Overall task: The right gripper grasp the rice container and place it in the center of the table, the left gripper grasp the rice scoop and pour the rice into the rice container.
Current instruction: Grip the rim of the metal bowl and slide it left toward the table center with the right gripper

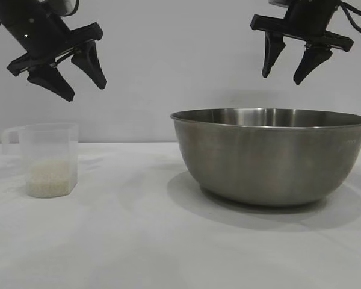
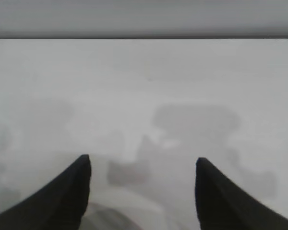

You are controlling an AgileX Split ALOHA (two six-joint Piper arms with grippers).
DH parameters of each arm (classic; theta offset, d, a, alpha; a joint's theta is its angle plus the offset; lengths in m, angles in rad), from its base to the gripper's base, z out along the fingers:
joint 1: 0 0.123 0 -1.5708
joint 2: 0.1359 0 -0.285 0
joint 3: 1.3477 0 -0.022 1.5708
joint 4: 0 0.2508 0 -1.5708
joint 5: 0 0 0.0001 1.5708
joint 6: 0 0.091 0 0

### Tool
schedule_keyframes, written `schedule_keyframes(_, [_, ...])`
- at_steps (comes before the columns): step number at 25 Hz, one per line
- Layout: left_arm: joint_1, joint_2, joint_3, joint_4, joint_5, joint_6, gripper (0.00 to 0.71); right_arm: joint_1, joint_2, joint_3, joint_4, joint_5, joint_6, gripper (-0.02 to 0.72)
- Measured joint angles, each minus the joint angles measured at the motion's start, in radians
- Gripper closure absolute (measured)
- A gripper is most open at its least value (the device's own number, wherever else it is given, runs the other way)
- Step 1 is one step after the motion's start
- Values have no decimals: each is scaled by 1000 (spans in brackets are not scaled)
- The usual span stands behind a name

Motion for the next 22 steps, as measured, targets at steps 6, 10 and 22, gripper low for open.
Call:
schedule_keyframes(6, [0,0,0,0,0,0,268,0,0,0,0,0,0,260])
schedule_keyframes(10, [0,0,0,0,0,0,268,0,0,0,0,0,0,260])
schedule_keyframes(22, [0,0,0,0,2,0,268,0,-52,0,-56,244,0,260])
